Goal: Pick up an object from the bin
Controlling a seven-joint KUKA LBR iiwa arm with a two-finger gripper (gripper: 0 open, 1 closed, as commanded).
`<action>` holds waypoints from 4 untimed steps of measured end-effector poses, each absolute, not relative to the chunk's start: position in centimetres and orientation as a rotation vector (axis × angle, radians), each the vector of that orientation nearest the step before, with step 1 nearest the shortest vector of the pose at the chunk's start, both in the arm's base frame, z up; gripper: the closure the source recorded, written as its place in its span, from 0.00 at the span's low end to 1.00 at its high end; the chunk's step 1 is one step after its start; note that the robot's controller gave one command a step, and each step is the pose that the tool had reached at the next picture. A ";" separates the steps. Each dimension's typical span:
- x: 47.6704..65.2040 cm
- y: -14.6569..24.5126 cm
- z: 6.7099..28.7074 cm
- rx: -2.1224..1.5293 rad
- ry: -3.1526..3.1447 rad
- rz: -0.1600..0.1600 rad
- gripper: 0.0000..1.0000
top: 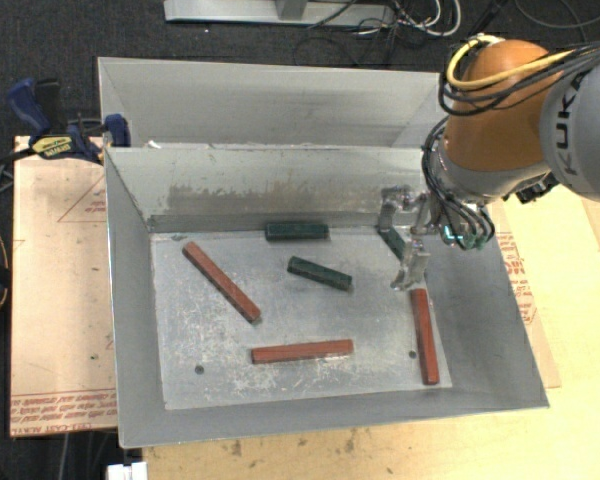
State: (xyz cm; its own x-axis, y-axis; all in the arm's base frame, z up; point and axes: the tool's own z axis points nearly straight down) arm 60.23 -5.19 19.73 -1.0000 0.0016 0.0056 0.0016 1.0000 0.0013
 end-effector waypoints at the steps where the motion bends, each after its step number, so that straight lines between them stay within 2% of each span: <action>1: 60.4 -5.2 20.2 -0.001 -3.144 -0.001 0.00; 2: 60.2 -3.5 15.7 0.079 -3.150 0.001 0.00; 3: 60.8 -0.5 11.2 -0.062 -3.142 -0.002 0.00; 4: 63.8 1.0 7.2 0.382 -3.122 -0.001 1.00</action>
Offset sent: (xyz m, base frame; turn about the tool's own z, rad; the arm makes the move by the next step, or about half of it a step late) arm -0.0069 0.0436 -0.1147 -0.1338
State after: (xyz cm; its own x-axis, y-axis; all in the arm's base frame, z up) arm 63.78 0.99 7.17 -0.9705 -0.2412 -0.0033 -0.2412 0.9705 0.0002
